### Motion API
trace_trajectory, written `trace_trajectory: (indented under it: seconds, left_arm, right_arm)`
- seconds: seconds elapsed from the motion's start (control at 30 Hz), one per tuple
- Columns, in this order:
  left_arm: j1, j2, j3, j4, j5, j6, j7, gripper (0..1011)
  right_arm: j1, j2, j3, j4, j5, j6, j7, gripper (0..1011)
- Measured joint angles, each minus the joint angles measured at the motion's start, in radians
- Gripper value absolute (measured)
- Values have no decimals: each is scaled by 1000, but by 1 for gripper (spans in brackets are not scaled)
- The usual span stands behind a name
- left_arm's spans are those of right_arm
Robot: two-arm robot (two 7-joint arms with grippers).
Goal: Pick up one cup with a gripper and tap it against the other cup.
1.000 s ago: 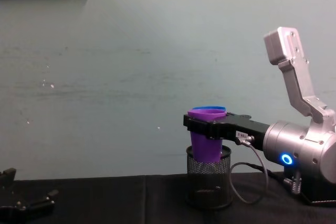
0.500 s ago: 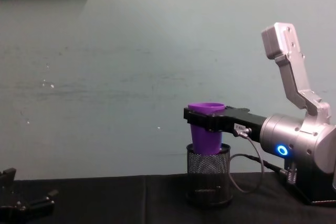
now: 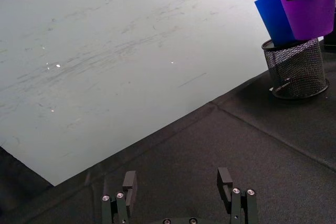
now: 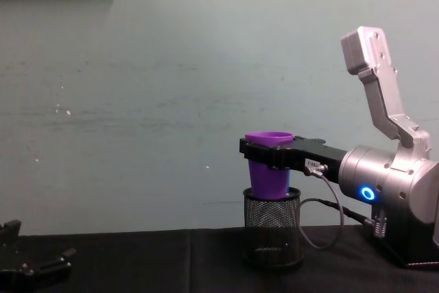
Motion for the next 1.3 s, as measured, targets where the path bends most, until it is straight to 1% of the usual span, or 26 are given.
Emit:
trace_trajectory:
  seconds: [1.3]
  left_arm:
    - [0,0,0,0,0,0,0,1000]
  right_arm:
    - [-1,1,-2,0,1,1,-1,735]
